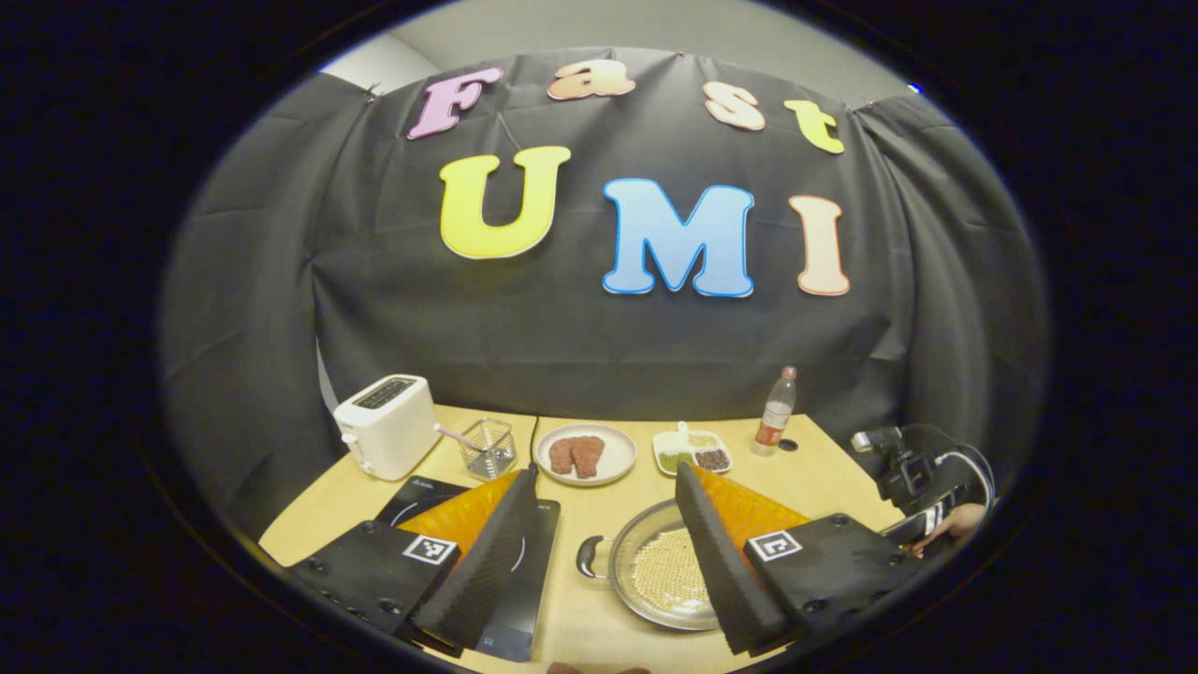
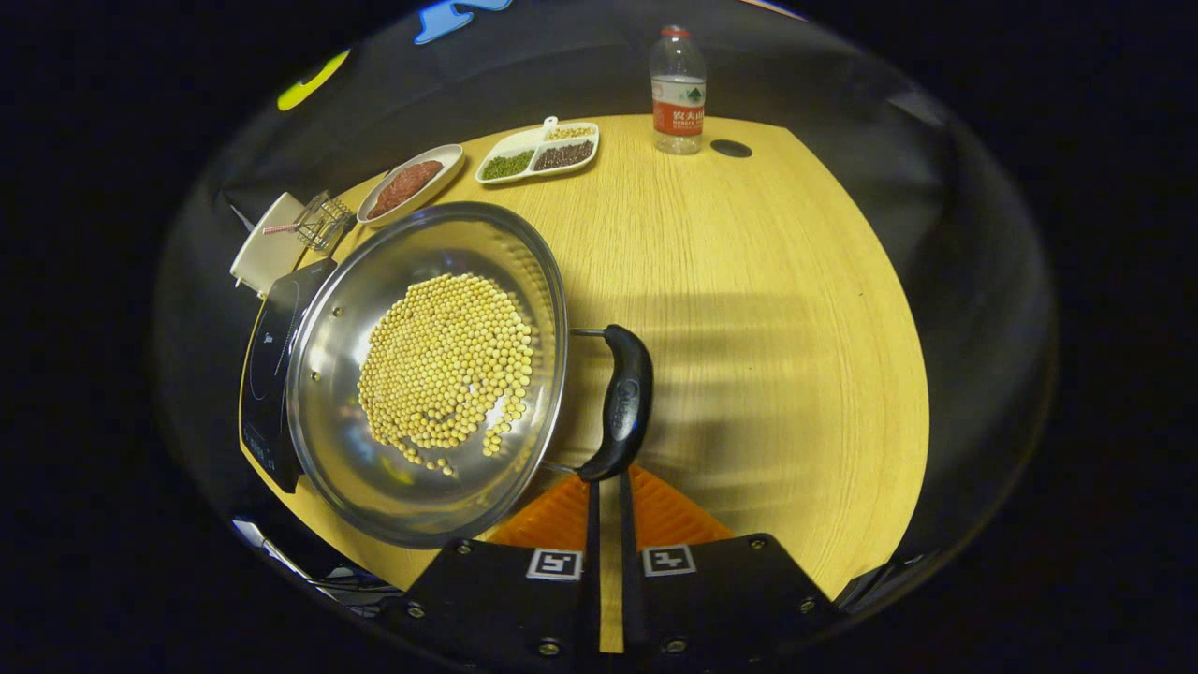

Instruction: First push the handle of the pot to place it horizontally, then grasp the pot with both hands and set it on the induction cooktop.

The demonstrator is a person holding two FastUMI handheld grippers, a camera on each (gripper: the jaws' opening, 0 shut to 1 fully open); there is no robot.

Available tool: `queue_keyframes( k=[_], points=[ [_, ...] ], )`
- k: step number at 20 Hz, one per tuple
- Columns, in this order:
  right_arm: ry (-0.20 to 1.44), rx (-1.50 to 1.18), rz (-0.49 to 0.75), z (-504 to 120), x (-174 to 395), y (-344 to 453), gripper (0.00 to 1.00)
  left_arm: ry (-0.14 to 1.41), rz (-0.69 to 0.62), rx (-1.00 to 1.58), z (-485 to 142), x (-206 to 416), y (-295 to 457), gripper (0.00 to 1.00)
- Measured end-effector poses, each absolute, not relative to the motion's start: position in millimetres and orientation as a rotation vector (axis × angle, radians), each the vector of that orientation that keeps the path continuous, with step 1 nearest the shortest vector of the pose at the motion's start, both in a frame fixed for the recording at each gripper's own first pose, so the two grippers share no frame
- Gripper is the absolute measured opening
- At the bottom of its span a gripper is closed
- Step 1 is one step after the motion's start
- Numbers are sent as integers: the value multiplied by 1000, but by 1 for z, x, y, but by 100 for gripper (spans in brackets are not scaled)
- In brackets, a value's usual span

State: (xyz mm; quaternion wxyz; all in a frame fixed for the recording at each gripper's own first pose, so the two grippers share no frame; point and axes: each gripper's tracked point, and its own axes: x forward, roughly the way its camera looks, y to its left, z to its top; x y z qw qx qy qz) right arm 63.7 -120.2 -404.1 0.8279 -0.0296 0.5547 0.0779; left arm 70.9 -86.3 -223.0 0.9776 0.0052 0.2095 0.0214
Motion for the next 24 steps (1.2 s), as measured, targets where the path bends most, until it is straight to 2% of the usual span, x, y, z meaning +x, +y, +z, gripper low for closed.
queue_keyframes(
  k=[2,4,5,6,14,19,23,24],
  points=[
    [1134,-51,138,-390,56,-126,31,436,-4,-13,-236,74,-86,95],
    [1064,-47,109,-370,54,-131,84,466,-61,-35,-250,77,-89,97],
    [1027,-40,98,-362,54,-131,100,476,-89,-45,-255,79,-91,97],
    [988,-30,92,-355,54,-128,100,483,-104,-49,-259,83,-90,95],
    [806,40,77,-324,91,-96,100,589,-167,-35,-307,109,-85,99],
    [841,62,65,-350,110,-89,100,699,-163,-2,-364,126,-79,96],
    [897,117,55,-373,117,-91,100,801,-133,-8,-410,135,-69,99],
    [913,128,51,-378,118,-92,100,821,-140,-8,-415,133,-70,98]
  ],
)
